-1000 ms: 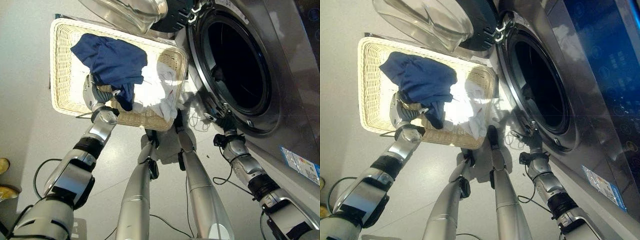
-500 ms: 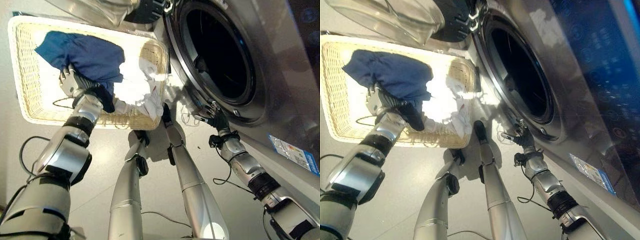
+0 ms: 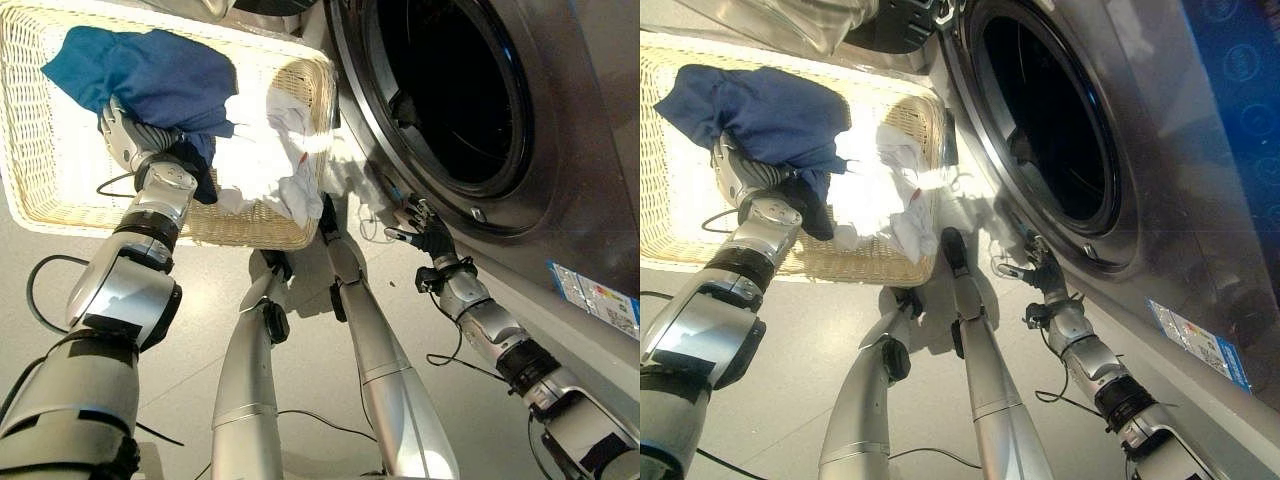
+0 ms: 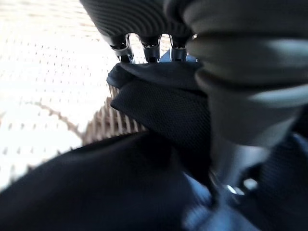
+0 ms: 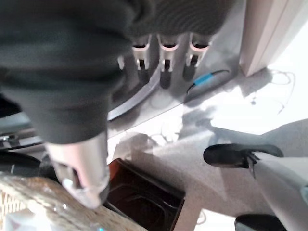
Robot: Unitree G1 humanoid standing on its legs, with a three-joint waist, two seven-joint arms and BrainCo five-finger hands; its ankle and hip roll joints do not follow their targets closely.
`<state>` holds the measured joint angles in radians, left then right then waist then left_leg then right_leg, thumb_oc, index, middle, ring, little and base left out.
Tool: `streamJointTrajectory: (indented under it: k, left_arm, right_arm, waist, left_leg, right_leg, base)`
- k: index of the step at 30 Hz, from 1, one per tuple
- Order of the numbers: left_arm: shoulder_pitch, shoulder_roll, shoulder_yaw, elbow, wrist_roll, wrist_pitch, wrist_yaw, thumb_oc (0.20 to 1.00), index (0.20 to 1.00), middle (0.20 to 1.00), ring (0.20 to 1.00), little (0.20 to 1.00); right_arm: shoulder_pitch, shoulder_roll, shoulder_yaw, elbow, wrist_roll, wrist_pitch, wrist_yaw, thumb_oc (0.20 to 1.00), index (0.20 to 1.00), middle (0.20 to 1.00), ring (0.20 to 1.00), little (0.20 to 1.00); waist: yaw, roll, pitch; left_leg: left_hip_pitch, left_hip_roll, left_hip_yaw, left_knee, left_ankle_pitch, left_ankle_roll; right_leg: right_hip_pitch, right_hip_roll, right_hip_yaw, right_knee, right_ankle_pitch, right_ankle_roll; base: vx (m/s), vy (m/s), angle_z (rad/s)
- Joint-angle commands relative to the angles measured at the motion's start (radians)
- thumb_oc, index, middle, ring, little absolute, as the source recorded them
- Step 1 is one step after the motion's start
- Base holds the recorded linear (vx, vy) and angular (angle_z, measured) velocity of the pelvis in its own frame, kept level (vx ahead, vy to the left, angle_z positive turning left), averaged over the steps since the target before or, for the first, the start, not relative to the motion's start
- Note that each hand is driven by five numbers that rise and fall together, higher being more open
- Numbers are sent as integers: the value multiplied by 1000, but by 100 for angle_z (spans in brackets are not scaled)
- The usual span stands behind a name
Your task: Put the clothes into the washing machine.
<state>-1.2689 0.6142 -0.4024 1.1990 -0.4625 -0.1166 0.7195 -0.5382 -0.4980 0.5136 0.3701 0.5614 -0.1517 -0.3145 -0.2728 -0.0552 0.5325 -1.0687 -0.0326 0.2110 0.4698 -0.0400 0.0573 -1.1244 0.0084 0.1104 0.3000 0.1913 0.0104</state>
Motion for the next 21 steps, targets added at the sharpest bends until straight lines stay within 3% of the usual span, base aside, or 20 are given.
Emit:
streamJointTrajectory:
  k: [1,2,4,5,6,9,11,12,13,14,16,21]
  left_arm:
    - [-17,-36,19,-154,-280,-280,-225,200,200,200,200,200]
    - [-17,-36,19,-154,-280,-280,-225,200,200,200,200,200]
    - [22,-67,42,-204,-353,-350,-249,200,200,200,200,200]
    - [14,-69,48,-213,-366,-367,-248,200,200,200,200,200]
    - [37,-80,55,-222,-380,-389,-242,200,200,200,200,200]
    - [43,-85,74,-250,-363,-437,-181,200,200,200,200,200]
    - [73,-82,86,-268,-341,-470,-109,200,200,200,200,200]
    - [86,-73,104,-291,-316,-498,-46,200,200,200,200,200]
    - [101,-73,106,-294,-317,-502,-36,200,200,200,200,200]
    - [105,-69,116,-306,-314,-516,-16,200,200,200,200,200]
    - [141,-60,136,-333,-267,-538,45,200,200,200,200,200]
    - [194,-49,163,-372,-220,-560,95,200,200,200,200,200]
  right_arm:
    - [22,43,-2,-90,-37,3,1,1000,1000,1000,1000,1000]
    - [22,43,-2,-90,-37,3,1,1000,1000,1000,1000,1000]
    - [45,59,-1,-93,-49,8,3,1000,1000,1000,1000,1000]
    - [36,57,-9,-97,-50,10,5,1000,1000,1000,1000,1000]
    - [52,66,-4,-95,-51,10,7,1000,1000,1000,1000,1000]
    - [54,70,-15,-102,-59,6,21,1000,1000,1000,1000,1000]
    - [83,78,-12,-111,-70,1,33,1000,1000,1000,1000,1000]
    - [91,78,-15,-120,-83,-9,39,1000,1000,1000,1000,1000]
    - [104,81,-11,-120,-86,-11,41,1000,1000,1000,1000,1000]
    - [102,80,-14,-124,-93,-19,42,1000,1000,1000,1000,1000]
    - [122,82,-16,-140,-111,-29,43,1000,1000,1000,1000,1000]
    - [153,74,-29,-162,-120,-49,47,1000,1000,1000,1000,1000]
  waist:
    - [-5,-41,-12]
    - [-5,-41,-12]
    - [7,-39,-12]
    - [-1,-45,-12]
    - [9,-40,-12]
    - [3,-46,-12]
    - [15,-40,-12]
    - [17,-40,-12]
    - [25,-36,-12]
    - [23,-37,-12]
    - [38,-30,-12]
    - [59,-15,-12]
  left_leg:
    - [20,-29,-47,88,-83,-71]
    - [20,-29,-47,88,-83,-71]
    - [59,-26,-69,90,-116,-73]
    - [32,-32,-54,83,-84,-68]
    - [67,-28,-72,83,-113,-71]
    - [59,-35,-60,60,-76,-64]
    - [106,-32,-79,45,-93,-68]
    - [101,-36,-69,24,-57,-64]
    - [131,-33,-84,23,-81,-67]
    - [118,-38,-73,5,-45,-64]
    - [153,-38,-84,-37,-21,-65]
    - [203,-39,-100,-90,9,-69]
  right_leg:
    - [22,4,-25,-6,-45,65]
    - [22,4,-25,-6,-45,65]
    - [58,17,-29,6,-76,68]
    - [34,9,-24,-4,-46,65]
    - [67,20,-30,4,-77,67]
    - [57,13,-26,-8,-50,62]
    - [99,22,-33,-2,-81,63]
    - [94,16,-34,-10,-61,57]
    - [122,23,-38,-3,-88,60]
    - [108,16,-38,-11,-65,55]
    - [141,21,-46,-14,-78,50]
    - [185,26,-57,-13,-98,42]
  base:
    - [1,-11,3]
    - [-50,-39,10]
    - [21,-5,10]
    - [44,12,2]
    - [0,0,0]
    - [-49,-22,-2]
    - [-21,-16,1]
    - [16,-7,5]
    - [-92,-47,3]
    - [-37,-22,3]
    - [-82,-56,6]
    - [-49,-62,9]
